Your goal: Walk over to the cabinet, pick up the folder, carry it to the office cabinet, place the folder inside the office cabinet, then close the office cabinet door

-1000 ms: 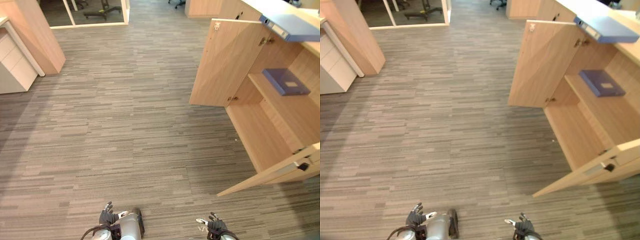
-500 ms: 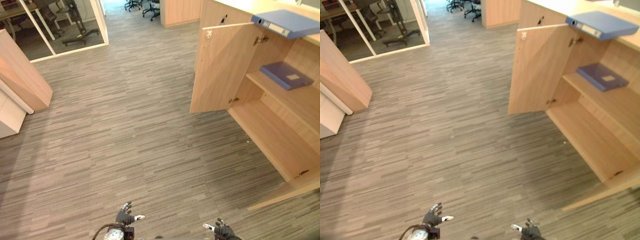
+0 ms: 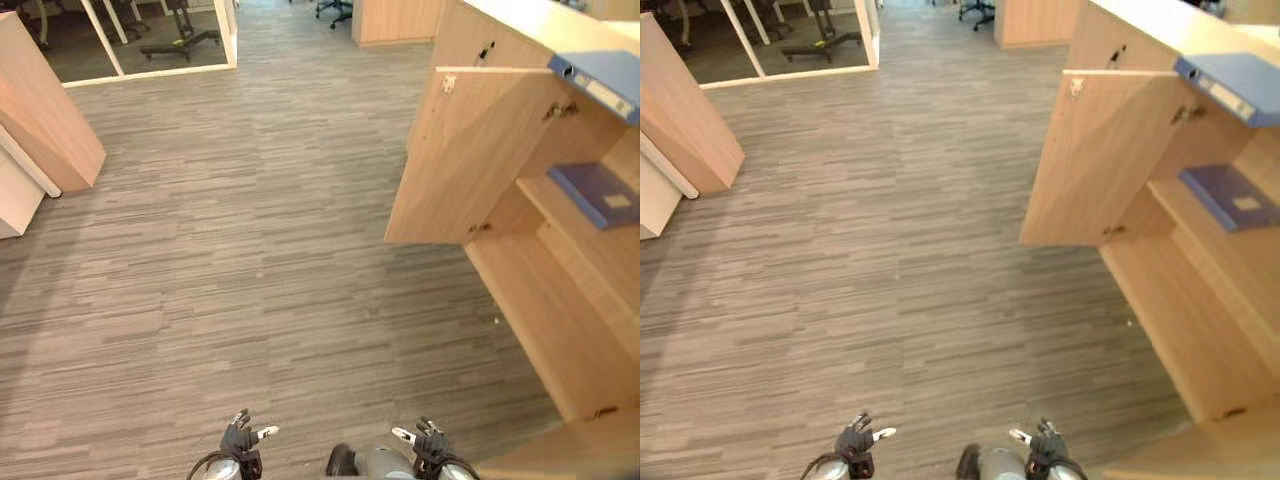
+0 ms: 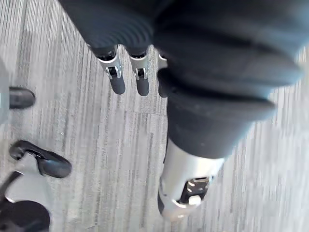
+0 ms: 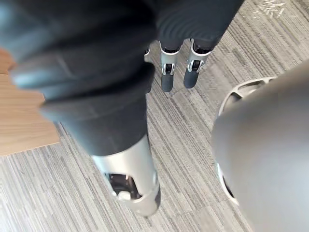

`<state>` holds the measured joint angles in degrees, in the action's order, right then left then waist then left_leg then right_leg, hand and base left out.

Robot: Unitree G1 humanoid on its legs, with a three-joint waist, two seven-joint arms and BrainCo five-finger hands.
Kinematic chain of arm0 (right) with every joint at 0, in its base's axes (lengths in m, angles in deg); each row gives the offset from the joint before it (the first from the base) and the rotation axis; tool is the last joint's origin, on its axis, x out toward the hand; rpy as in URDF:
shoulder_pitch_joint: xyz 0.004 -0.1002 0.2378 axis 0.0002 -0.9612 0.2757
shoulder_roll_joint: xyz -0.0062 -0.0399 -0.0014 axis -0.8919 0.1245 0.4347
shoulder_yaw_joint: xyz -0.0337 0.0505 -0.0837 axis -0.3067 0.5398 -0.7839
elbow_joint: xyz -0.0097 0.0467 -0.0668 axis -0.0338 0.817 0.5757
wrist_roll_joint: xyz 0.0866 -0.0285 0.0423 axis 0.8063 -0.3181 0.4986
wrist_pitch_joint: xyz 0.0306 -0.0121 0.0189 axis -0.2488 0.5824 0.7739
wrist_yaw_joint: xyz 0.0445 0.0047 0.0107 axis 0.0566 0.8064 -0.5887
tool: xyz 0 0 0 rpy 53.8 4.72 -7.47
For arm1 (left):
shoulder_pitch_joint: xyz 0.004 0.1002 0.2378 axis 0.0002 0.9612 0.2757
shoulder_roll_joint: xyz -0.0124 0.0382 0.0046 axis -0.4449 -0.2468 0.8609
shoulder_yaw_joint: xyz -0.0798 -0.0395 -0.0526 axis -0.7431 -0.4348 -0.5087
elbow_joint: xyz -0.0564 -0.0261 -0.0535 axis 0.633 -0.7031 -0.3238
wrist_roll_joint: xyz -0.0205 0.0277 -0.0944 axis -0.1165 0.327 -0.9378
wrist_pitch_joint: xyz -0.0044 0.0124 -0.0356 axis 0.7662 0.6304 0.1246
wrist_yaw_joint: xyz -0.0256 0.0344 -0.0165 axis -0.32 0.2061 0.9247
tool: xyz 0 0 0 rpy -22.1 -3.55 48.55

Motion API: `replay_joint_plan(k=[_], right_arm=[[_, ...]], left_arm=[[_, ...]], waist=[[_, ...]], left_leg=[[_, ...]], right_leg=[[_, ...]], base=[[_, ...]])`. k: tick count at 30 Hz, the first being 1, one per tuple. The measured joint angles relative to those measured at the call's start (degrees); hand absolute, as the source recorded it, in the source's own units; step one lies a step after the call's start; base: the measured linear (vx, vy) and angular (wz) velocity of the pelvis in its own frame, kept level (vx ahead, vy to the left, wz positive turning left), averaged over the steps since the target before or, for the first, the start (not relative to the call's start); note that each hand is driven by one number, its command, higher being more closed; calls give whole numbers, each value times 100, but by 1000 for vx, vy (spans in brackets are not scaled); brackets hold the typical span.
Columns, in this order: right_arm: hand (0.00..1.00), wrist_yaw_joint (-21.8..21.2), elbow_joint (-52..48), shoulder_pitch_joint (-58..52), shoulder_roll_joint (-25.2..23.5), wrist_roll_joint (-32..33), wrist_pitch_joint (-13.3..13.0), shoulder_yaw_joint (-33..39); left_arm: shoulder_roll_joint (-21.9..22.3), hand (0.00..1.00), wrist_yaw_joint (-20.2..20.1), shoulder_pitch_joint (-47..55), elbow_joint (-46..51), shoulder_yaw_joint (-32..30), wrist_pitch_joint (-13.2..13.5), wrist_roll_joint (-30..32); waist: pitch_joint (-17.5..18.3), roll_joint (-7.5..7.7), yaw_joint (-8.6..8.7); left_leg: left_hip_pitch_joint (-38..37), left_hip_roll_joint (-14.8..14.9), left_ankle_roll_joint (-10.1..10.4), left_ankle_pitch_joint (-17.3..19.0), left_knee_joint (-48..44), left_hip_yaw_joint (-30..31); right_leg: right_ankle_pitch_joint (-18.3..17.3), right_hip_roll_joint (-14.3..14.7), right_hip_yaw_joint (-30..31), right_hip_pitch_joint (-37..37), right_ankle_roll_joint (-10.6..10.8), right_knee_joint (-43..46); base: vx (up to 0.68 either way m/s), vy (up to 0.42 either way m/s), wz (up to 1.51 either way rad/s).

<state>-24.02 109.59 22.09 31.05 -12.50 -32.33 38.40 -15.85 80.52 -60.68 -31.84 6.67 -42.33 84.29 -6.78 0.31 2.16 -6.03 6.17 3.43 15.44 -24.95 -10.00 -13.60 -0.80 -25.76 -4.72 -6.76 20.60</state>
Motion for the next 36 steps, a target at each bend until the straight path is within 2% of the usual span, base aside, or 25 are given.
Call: replay_joint_plan(k=[2,3,6,9,11,12,14,16,17,18,19,20,23,24,25,26,27,28,29,30,32,33,34,35,36], right_arm=[[0,15,-41,-15,46,48,-5,0],[0,49,-41,-13,58,101,-5,-7],[0,63,-41,-32,41,101,9,-26],[0,102,-23,-50,50,103,52,-37],[0,111,-28,-11,43,111,55,-40],[0,112,-29,-3,42,110,53,-41],[0,119,-87,12,43,109,42,-133],[0,123,-86,-37,34,104,35,-253],[0,131,-86,-104,-16,103,33,-254],[0,140,-80,-117,-48,100,30,-250],[0,138,-91,-145,-144,97,29,-238],[0,138,-91,-149,-204,97,34,-170],[0,91,-113,-140,-219,84,40,-127],[0,59,-126,-124,-210,62,48,-77],[0,36,-127,-124,-207,13,82,36],[0,35,-149,-127,-192,-24,90,86],[0,37,-146,-106,-135,-88,89,95],[0,39,-148,-105,-126,-99,84,97],[0,48,-133,-95,-109,-109,78,99],[0,54,-125,-94,-106,-109,76,99],[0,71,-40,-9,-78,-109,55,97],[0,86,54,62,-44,-107,33,106],[0,101,117,158,-16,-102,25,209],[0,132,152,242,5,-57,18,305],[0,161,152,227,14,-20,17,308]], left_arm=[[141,0,8,35,170,-477,-13,-424],[117,0,43,65,245,-679,-13,-619],[56,0,93,154,305,-713,-10,-792],[34,0,179,185,351,-726,7,-846],[40,0,234,175,367,-726,49,-804],[48,0,250,175,400,-717,55,-779],[64,0,266,212,451,-675,91,-703],[58,0,269,267,446,-636,102,-618],[34,0,271,320,414,-586,98,-589],[-10,0,269,348,391,-567,96,-533],[-122,0,269,349,344,-566,98,-479],[-159,0,270,308,294,-565,94,-414],[-162,0,270,305,203,-546,89,-385],[-144,0,270,304,219,-499,88,-368],[-128,0,270,308,220,-406,88,-365],[-114,0,271,300,225,-340,90,-366],[-104,0,271,292,208,-233,96,-365],[-105,0,271,298,205,-201,95,-364],[-112,0,271,301,137,-174,94,-353],[-125,0,270,302,89,-170,94,-323],[-180,0,268,309,-41,-132,84,-292],[-229,0,268,304,-144,-69,79,-290],[-264,0,267,277,-243,-35,53,-284],[-273,0,269,257,-261,-38,40,-256],[-284,0,268,254,-295,-52,38,-232]], waist=[[30,-109,-58],[44,-163,-176],[26,-121,-245],[14,-109,-338],[-32,-59,-437],[-35,-49,-453],[-43,-40,-497],[-30,-60,-487],[13,-62,-498],[65,-28,-522],[145,156,-496],[207,217,-518],[299,217,-553],[313,208,-553],[341,156,-564],[361,123,-546],[402,70,-447],[400,53,-416],[408,43,-359],[414,44,-330],[400,5,-309],[381,-18,-288],[274,-48,-233],[121,-53,-202],[73,-44,-201]], left_leg=[[1063,476,-56,-261,-2580,67],[1562,752,-41,-373,-3798,81],[2011,839,-35,-375,-4238,17],[2423,809,-145,-298,-3410,-59],[2403,543,-96,-284,-1766,-31],[2391,437,-78,-307,-1294,55],[2383,163,35,-605,209,536],[2321,112,110,-841,688,867],[2292,112,243,-1403,667,952],[2289,63,249,-1649,567,893],[2282,-81,134,-1484,571,616],[2228,-149,8,-1404,563,300],[1902,-382,-283,-1203,721,-398],[1655,-548,-364,-1152,903,-641],[1386,-693,-418,-1118,1130,-819],[1244,-731,-450,-1100,1246,-905],[976,-779,-501,-1073,1422,-1165],[866,-797,-511,-1071,1496,-1247],[587,-794,-528,-1075,1744,-1353],[516,-779,-529,-1076,1828,-1393],[386,-675,-527,-1077,2015,-1524],[364,-612,-523,-1054,2104,-1559],[286,-528,-483,-986,2178,-1570],[129,-468,-431,-954,2225,-1566],[51,-464,-416,-945,2266,-1566]], right_leg=[[-25,312,104,420,-35,-367],[-57,488,306,686,-58,-508],[-61,510,579,1043,-51,-747],[-20,434,934,1452,37,-1046],[-3,220,1161,1749,246,-1229],[-16,144,1196,1795,300,-1245],[-149,-128,1432,1923,607,-1259],[-277,-240,1622,2014,830,-1256],[-367,-343,1830,2089,987,-1253],[-337,-470,1973,2085,1116,-1246],[-168,-748,2068,1949,1362,-1211],[75,-966,2268,1795,1508,-1178],[412,-1448,2565,1520,1532,-995],[505,-1717,2650,1264,1572,-608],[597,-1908,2713,895,1489,59],[682,-1974,2722,676,1373,469],[908,-2198,2426,278,992,1299],[991,-2313,2154,172,862,1505],[1046,-2496,1342,99,769,1727],[1011,-2523,1096,58,796,1774],[645,-2330,793,-107,980,1778],[425,-2137,713,-253,1015,1755],[192,-1826,649,-423,1027,1673],[108,-1530,499,-555,985,1547],[108,-1416,438,-631,982,1467]], base=[[460,-284,-35],[332,-100,-69],[304,-25,-67],[371,47,-58],[320,133,-56],[343,193,-49],[384,263,-53],[423,352,-61],[463,405,-83],[482,447,-85],[425,444,-88],[473,518,-82],[295,349,-109],[277,408,-121],[252,408,-113],[166,371,-93],[96,236,-62],[122,290,-69],[70,147,-47],[102,177,-62],[52,37,-56],[22,-60,-53],[28,-131,-58],[28,-148,-46],[43,-184,-25]])
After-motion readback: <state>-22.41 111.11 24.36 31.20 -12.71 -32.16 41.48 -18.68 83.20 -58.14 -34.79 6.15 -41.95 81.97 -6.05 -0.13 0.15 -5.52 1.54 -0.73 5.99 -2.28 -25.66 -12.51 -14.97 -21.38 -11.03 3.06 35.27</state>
